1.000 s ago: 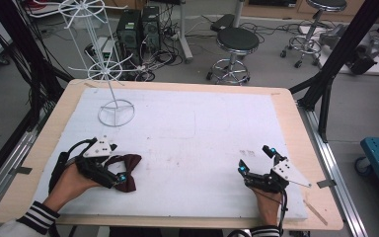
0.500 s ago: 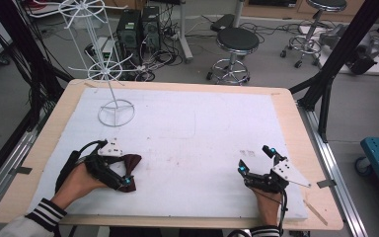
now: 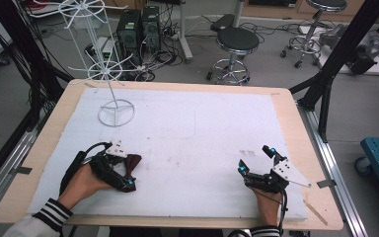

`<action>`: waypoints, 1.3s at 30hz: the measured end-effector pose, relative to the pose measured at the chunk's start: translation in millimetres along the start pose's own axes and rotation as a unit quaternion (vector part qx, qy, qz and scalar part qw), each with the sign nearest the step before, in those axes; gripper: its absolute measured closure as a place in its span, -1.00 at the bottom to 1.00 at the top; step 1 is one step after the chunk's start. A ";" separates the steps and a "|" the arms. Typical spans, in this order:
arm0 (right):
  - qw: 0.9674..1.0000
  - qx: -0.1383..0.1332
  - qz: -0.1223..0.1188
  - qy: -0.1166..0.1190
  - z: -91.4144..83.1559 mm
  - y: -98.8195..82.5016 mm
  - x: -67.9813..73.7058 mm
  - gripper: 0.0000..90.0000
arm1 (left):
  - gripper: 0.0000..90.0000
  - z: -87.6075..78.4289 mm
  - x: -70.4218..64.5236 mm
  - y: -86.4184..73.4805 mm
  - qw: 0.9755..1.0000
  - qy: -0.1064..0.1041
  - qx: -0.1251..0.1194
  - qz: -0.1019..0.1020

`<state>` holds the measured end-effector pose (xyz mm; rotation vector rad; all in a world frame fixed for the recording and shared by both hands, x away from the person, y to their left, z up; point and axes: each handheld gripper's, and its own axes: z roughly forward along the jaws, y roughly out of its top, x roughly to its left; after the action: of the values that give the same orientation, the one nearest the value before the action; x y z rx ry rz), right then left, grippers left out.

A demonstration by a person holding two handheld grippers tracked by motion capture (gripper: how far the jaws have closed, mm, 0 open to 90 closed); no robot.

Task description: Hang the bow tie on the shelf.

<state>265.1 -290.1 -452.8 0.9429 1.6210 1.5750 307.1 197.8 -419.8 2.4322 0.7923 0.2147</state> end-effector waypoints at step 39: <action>1.000 0.000 0.000 0.000 -0.1 -0.1 0.2 -0.98 | 0.69 -2.2 -5.3 1.7 0.999 -0.042 -0.009 0.005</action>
<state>264.9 -290.0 -452.9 0.9433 1.6207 1.5742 302.9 194.7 -416.9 2.4115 0.7378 0.1235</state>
